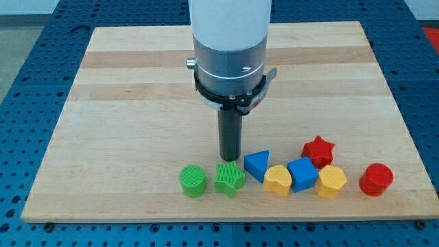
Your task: Point at the blue triangle
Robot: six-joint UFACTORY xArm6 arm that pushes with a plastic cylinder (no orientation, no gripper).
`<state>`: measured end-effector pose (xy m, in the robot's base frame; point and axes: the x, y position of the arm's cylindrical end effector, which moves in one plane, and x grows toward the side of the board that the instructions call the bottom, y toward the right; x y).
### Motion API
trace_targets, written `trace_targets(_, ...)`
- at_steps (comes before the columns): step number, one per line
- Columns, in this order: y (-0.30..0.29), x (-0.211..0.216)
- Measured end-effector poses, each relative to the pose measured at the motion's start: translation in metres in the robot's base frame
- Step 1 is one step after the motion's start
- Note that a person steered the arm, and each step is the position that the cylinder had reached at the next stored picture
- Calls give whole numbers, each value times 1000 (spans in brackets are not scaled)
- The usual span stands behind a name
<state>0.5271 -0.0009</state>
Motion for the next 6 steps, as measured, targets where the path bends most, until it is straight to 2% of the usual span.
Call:
trace_targets(2, 21, -75)
trace_targets(4, 62, -65)
trace_targets(5, 62, -64)
trace_targets(6, 61, -12)
